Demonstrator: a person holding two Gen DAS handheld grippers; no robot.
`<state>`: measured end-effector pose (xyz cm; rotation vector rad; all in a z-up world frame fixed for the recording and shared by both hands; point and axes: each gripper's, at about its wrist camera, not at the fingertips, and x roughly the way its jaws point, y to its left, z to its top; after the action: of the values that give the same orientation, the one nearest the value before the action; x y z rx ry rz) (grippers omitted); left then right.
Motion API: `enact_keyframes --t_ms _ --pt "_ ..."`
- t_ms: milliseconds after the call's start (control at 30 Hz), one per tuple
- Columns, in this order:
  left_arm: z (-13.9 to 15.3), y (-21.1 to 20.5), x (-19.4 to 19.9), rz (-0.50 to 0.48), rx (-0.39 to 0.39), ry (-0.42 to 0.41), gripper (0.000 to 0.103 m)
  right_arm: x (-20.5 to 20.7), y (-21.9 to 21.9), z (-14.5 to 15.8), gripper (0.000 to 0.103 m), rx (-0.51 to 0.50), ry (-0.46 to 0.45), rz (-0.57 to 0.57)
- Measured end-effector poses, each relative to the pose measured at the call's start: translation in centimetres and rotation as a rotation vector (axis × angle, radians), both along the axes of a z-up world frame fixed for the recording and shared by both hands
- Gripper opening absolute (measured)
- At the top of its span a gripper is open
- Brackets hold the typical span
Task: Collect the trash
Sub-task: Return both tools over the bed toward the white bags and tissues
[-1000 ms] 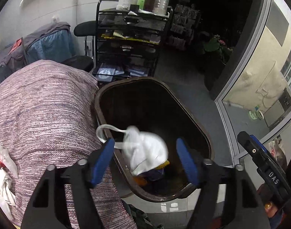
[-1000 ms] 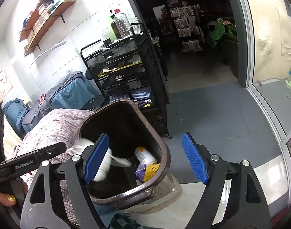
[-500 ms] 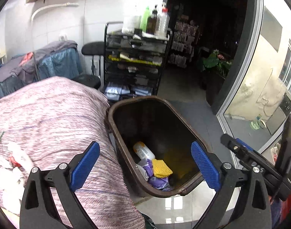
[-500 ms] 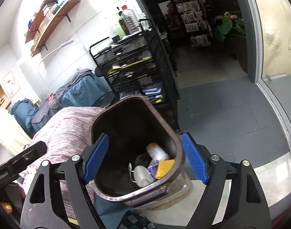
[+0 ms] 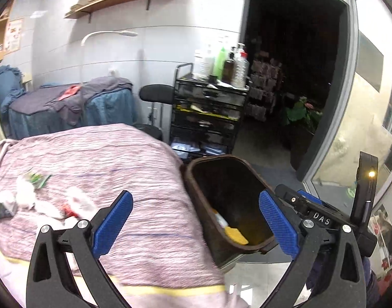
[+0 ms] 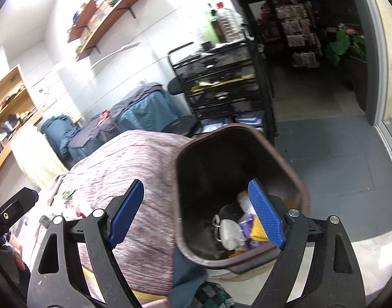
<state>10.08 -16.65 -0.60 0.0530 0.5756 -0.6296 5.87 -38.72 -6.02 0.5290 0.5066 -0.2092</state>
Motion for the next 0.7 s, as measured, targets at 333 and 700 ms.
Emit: enact_keyframes --t_ms 333,700 --pt "-1.3 6.8 0.9 0.163 0.035 0.021 0.097 3.2 6.5 1.6 0.083 -0.04 -0.01 0.196" --pt "-4.0 16.7 1.3 0.371 0.111 0.091 0.097 7.6 15.8 2.5 0.086 -0.076 0.011 0.481"
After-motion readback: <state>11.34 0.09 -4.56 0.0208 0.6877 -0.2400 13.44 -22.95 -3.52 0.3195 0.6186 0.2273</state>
